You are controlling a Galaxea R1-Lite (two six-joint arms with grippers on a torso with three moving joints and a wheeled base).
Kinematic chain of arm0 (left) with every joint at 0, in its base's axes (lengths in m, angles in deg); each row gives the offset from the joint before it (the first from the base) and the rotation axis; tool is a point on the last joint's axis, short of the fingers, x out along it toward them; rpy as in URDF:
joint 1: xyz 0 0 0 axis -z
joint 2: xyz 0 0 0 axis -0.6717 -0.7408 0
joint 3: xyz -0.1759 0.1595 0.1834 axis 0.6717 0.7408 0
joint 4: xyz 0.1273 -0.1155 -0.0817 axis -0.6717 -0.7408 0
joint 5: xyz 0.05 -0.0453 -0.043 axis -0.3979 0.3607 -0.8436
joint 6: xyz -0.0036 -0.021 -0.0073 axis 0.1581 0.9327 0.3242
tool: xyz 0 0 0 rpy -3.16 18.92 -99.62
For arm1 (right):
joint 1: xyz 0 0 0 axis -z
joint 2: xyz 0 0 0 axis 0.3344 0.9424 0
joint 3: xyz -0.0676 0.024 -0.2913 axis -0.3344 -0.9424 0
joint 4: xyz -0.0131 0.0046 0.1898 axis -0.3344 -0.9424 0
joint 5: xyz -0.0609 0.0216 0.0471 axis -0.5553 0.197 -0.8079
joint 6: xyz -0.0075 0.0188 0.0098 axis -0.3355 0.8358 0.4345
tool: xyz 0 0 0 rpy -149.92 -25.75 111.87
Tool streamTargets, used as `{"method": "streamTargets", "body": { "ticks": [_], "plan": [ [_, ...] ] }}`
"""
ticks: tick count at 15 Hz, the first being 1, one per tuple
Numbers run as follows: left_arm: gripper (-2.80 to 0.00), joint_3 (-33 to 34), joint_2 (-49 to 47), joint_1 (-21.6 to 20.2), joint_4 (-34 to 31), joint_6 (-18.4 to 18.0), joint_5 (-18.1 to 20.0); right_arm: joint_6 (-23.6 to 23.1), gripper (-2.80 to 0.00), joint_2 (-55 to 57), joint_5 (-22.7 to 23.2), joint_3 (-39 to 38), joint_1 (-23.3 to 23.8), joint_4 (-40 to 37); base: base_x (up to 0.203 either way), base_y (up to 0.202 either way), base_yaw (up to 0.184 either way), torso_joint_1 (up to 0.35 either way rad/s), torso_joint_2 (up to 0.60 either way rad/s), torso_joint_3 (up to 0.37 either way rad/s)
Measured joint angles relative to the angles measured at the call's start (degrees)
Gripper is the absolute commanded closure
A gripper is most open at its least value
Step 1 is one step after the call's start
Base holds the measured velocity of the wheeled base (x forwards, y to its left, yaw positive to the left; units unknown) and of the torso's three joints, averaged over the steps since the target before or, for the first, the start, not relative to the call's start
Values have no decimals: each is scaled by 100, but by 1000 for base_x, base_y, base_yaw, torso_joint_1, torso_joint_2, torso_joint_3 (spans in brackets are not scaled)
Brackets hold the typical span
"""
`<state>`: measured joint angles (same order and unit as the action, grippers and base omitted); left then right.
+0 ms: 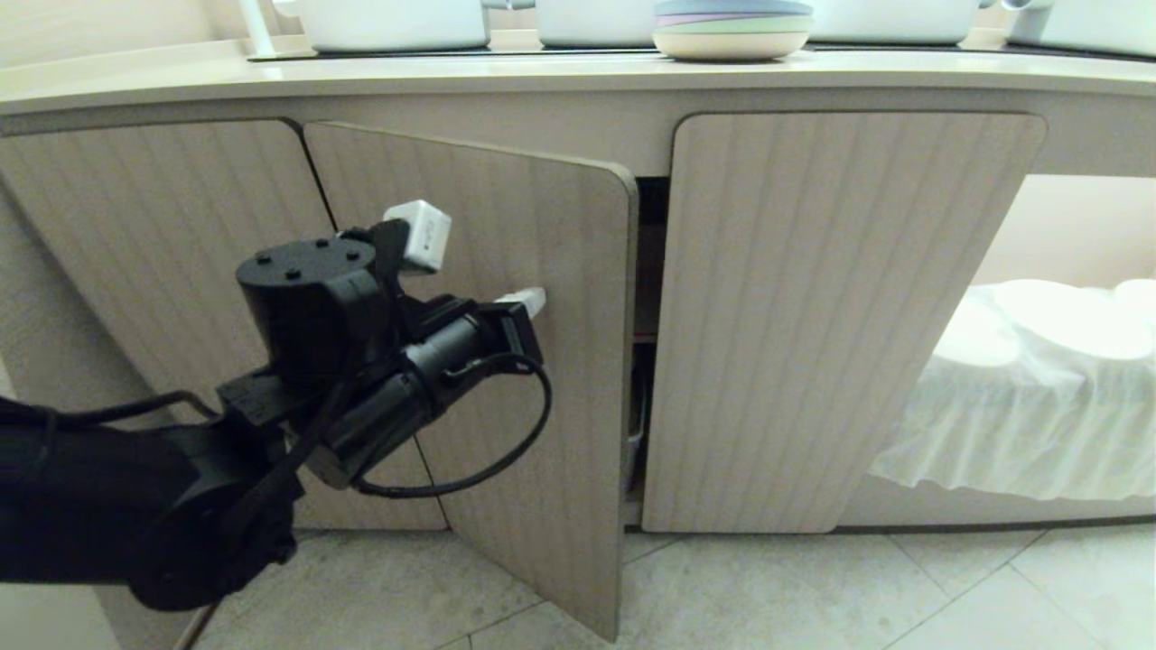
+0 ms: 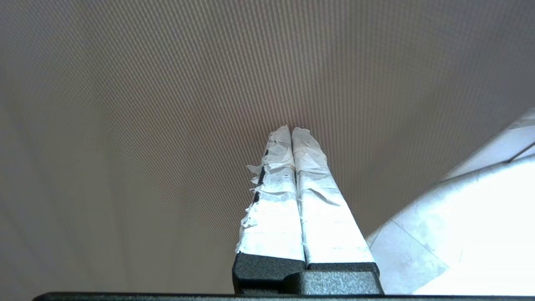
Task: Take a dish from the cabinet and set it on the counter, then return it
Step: Close the cabinet door
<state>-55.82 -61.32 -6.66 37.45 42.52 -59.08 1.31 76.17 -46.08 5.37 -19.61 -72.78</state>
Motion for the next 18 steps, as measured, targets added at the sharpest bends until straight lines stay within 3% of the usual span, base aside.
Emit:
{"method": "streamTargets", "body": {
  "ticks": [9,18],
  "plan": [
    [0,-617,-653,45,302,-105,-17,0,0,0,1,0,0,2,0,0,0,0,0,0],
    [0,-1058,-1182,100,347,-107,-384,0,0,0,0,0,0,2,0,0,0,0,0,0]
  ]
}}
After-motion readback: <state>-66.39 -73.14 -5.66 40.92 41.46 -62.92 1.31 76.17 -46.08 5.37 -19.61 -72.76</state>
